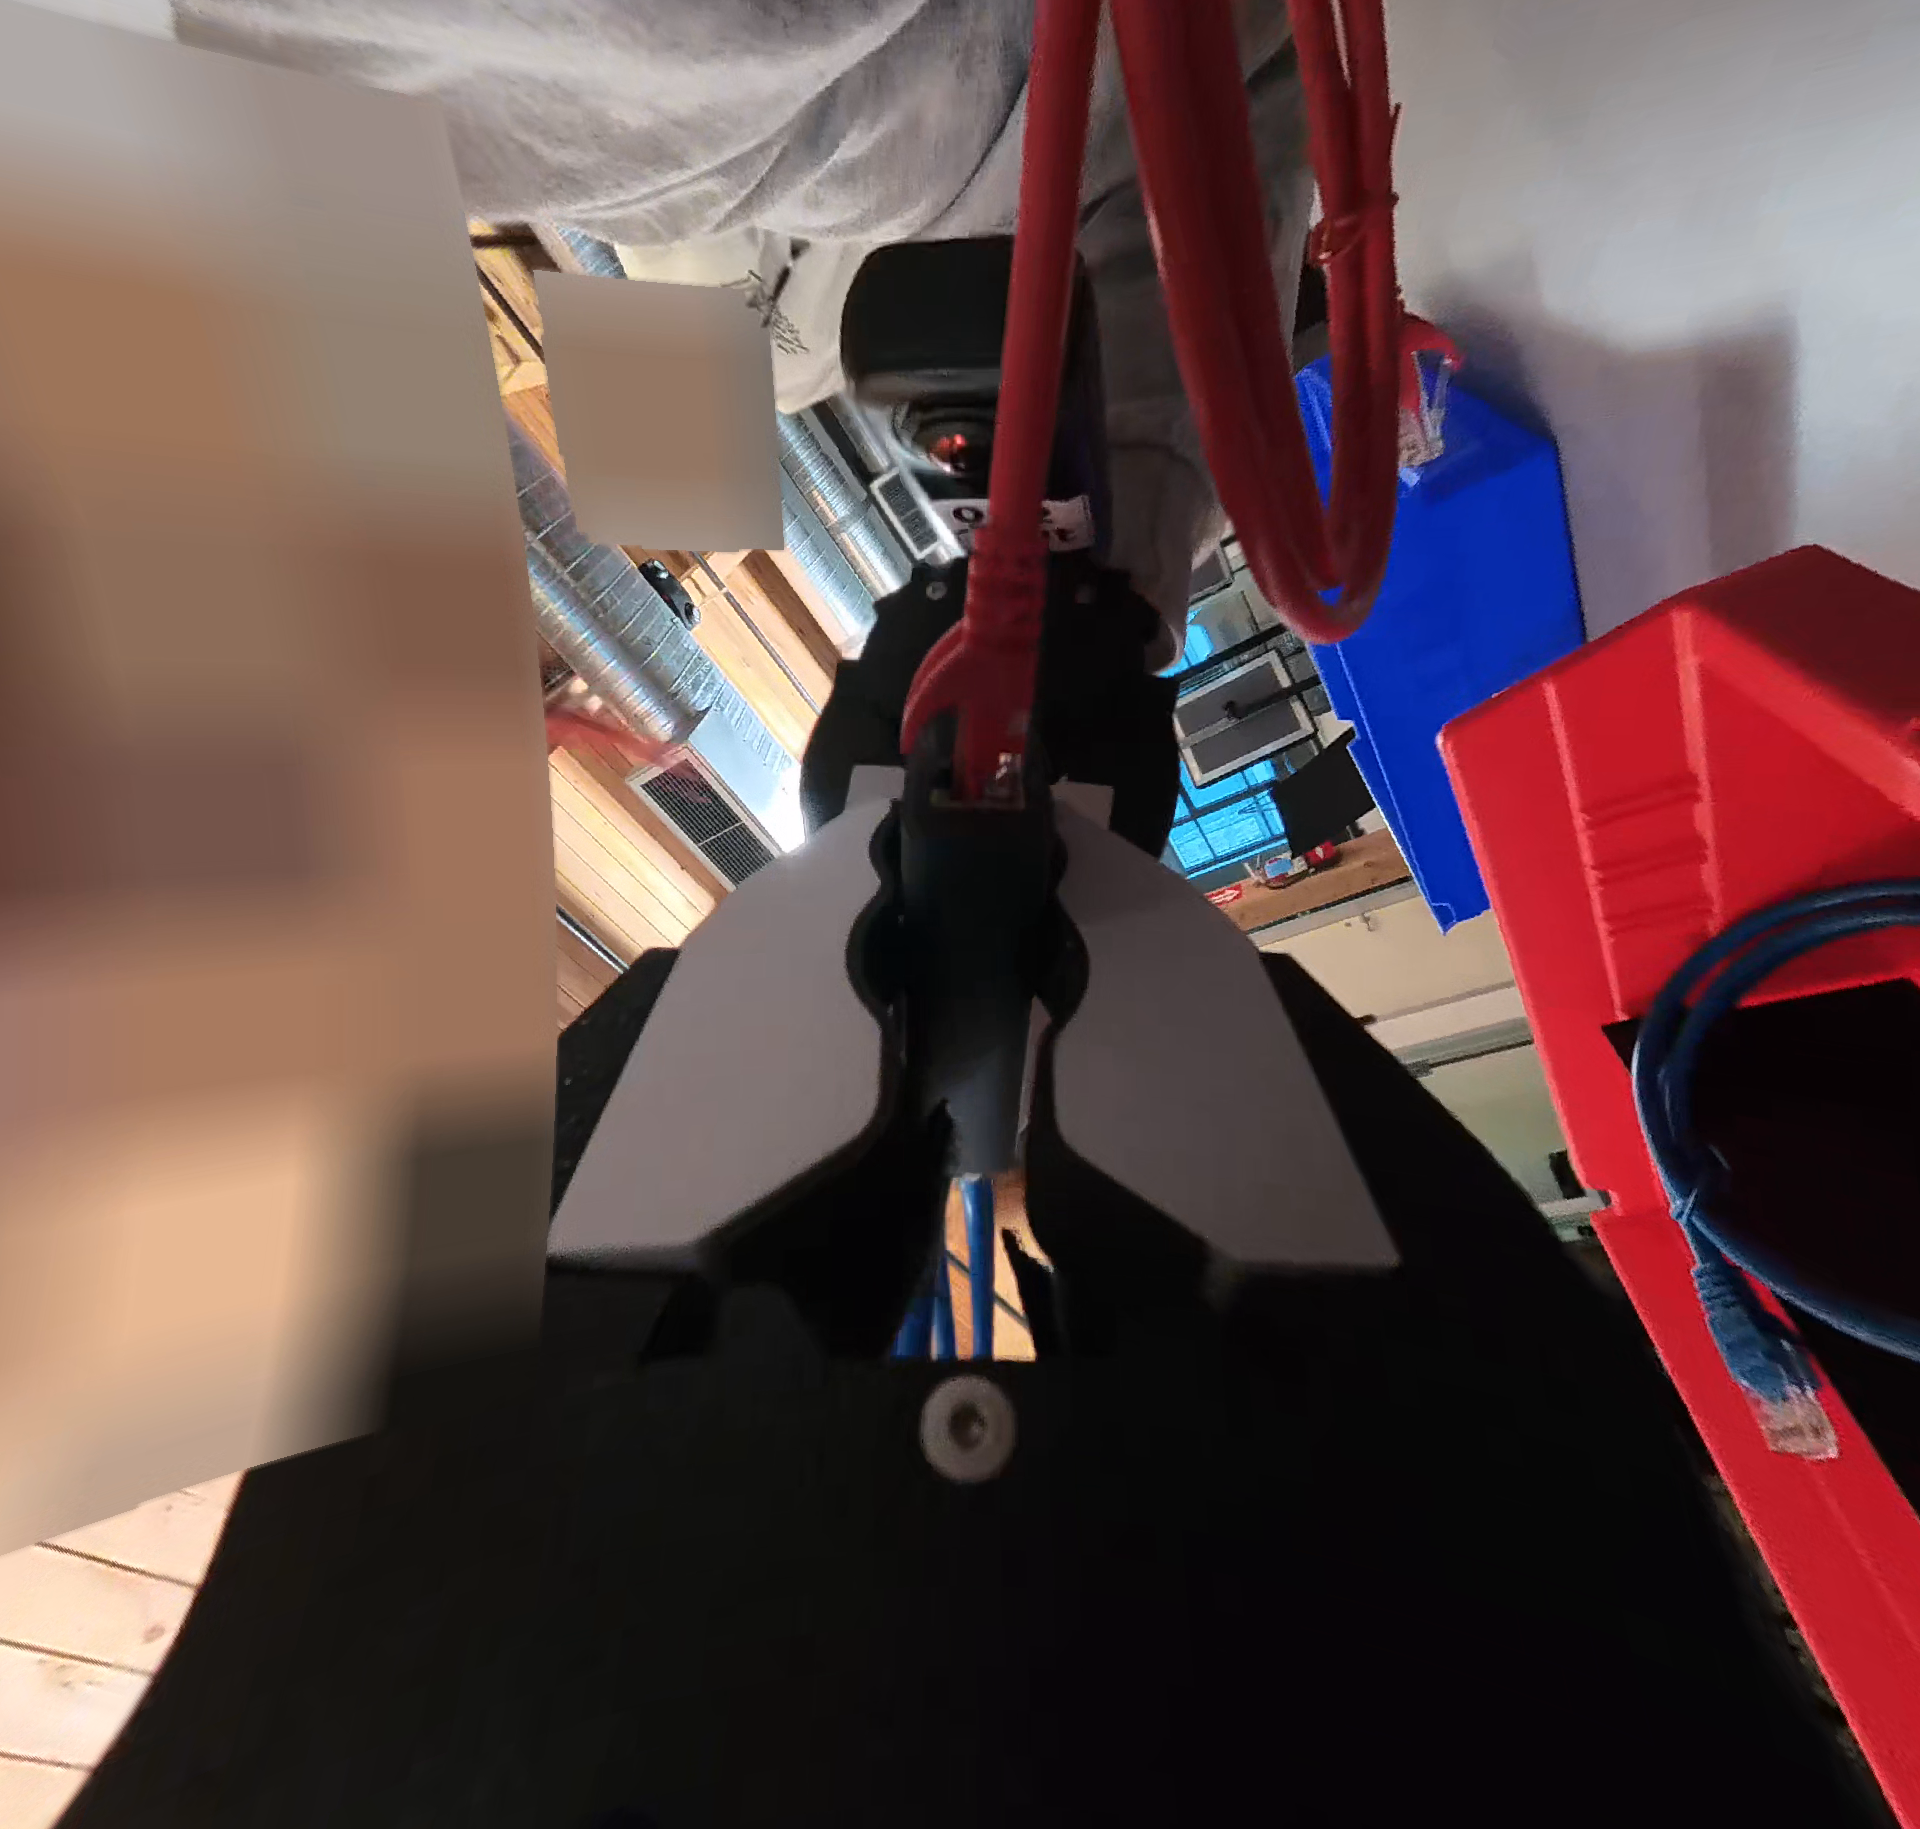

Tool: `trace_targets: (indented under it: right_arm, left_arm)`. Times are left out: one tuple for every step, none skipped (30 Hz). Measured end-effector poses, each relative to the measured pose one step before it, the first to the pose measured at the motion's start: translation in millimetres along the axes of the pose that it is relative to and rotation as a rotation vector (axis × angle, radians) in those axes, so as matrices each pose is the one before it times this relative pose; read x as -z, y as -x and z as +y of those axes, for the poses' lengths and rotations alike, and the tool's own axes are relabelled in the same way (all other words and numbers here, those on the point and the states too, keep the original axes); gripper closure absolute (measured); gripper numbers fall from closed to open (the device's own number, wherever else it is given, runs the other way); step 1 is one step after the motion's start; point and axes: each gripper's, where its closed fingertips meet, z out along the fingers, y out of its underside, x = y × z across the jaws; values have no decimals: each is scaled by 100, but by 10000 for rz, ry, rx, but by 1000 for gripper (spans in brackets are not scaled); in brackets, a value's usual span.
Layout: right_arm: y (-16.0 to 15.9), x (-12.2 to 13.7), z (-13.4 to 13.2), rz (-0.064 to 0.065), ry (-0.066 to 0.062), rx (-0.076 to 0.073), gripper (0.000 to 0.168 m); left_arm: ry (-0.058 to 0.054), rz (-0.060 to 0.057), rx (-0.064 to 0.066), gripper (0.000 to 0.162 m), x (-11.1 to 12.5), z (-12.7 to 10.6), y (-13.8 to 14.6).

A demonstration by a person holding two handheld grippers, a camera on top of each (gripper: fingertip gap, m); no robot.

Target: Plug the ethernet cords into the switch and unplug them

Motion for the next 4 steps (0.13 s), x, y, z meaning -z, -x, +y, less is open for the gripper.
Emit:
trace_targets:
  right_arm:
    - [53, -22, 55, -13, -17, 52, 157]
    - [38, -33, -93, -24, -74, 47, 158]
    - [51, -59, -177, -19, -83, 67, 158]
    - [-2, -62, -315, 36, -145, 163, 158]
  left_arm:
    - [-3, -34, -25, 141, -31, -99, -14]
    - [-46, -39, 18, 141, -21, -128, 23]
    - [-98, -19, 81, 141, -44, -178, 39]
    - [-114, -63, 133, 142, -47, -181, 133]
